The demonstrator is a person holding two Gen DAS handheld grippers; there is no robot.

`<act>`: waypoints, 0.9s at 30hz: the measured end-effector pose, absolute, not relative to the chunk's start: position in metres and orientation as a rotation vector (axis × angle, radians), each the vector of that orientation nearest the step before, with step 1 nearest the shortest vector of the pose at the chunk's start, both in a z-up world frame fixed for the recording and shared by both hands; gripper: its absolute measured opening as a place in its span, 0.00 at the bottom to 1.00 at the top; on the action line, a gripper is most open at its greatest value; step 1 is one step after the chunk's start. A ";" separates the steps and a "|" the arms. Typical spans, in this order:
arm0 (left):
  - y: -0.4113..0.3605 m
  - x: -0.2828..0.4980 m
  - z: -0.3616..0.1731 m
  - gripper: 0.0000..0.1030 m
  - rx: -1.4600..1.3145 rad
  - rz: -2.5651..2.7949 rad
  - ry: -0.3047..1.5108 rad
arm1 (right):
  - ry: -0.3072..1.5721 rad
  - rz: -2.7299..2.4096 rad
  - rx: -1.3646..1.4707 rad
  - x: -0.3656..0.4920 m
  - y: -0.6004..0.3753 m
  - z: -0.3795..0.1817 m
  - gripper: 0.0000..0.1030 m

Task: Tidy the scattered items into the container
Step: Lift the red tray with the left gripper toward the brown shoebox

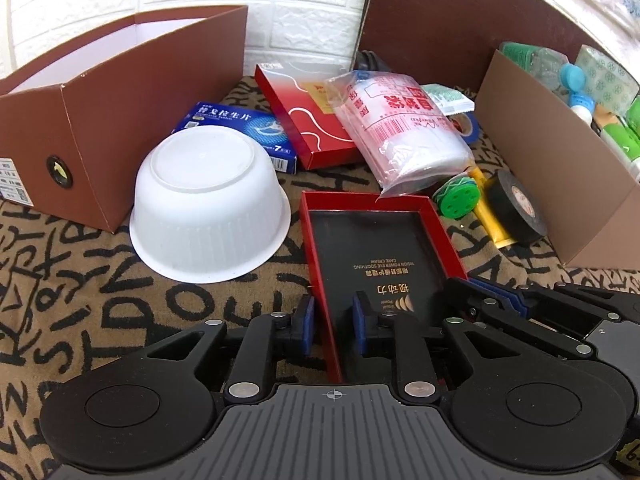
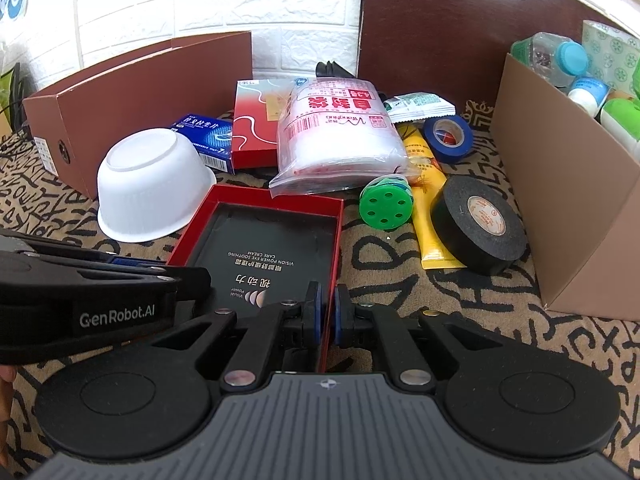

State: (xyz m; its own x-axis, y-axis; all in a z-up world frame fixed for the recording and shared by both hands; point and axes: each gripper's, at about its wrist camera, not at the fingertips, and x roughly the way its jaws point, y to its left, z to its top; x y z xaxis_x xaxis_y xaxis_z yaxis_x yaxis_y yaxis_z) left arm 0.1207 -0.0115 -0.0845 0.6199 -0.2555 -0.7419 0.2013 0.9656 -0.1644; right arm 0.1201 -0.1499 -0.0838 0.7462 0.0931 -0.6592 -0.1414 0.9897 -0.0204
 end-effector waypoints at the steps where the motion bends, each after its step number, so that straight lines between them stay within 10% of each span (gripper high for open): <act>1: -0.012 0.121 -0.085 0.20 -0.068 -0.265 0.863 | 0.717 0.128 -0.071 0.120 -0.150 -0.084 0.08; 27: 0.004 0.076 -0.068 0.03 -0.068 -0.249 0.860 | 0.691 0.166 -0.082 0.073 -0.143 -0.060 0.06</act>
